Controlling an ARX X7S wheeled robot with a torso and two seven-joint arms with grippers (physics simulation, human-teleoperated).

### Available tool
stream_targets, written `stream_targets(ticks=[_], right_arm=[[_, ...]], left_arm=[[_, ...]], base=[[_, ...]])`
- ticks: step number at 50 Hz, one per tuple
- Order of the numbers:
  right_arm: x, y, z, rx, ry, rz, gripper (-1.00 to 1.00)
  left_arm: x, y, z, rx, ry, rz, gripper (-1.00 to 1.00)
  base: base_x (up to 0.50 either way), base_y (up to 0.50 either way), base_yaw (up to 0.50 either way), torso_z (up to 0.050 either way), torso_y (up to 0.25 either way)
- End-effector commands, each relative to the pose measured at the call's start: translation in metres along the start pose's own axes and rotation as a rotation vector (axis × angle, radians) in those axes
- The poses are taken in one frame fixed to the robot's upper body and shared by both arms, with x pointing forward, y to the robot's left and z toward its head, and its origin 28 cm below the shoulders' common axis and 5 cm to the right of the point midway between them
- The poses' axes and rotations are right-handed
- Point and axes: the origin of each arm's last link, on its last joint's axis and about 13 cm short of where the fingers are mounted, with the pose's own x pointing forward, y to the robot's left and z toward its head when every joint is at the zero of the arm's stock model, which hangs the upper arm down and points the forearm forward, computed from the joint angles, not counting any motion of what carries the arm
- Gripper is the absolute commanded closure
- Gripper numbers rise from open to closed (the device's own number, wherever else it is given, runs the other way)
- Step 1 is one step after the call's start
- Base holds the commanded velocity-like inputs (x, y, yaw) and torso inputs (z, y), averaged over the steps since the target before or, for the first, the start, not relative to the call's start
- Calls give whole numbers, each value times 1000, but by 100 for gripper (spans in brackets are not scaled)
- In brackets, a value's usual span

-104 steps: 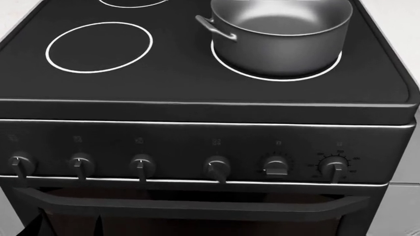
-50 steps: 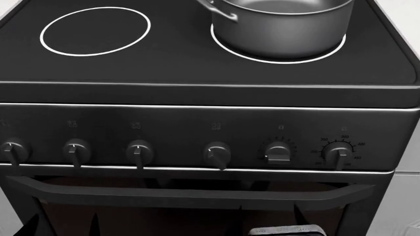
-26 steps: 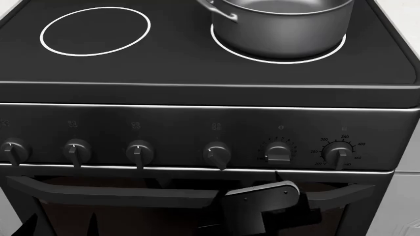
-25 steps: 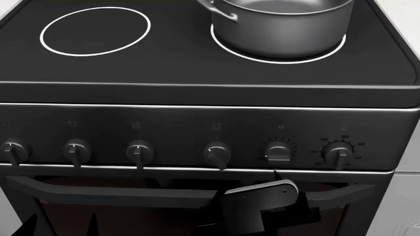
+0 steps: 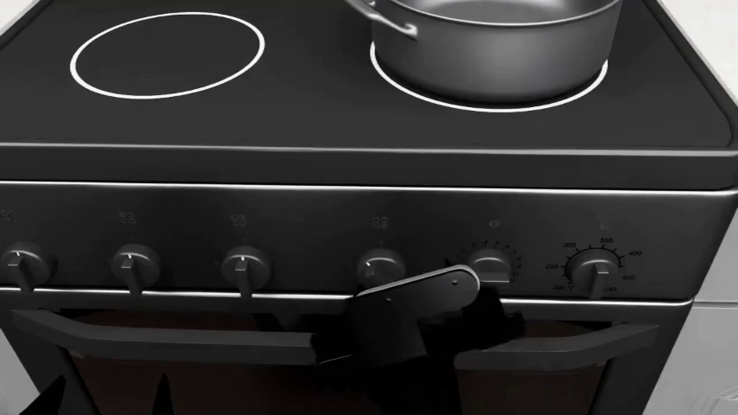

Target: Turn off the front right burner of the stove.

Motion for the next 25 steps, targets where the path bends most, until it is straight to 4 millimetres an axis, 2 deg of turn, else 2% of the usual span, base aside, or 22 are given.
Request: stream_targets(ticks=[1,15,25], right_arm=[[13,2,5,-4,29,17,-100],[23,5,2,44,96,7,-100],[28,19,3,5,132,42,-100]], left_arm=[[1,1,-1,-1,1,2,-100],[2,1,-4,-2,1,1,-100],[3,1,-5,-7,-2,0,-100]], base=[[0,0,0,0,0],[0,0,0,0,0],[20,3,8,0,0]])
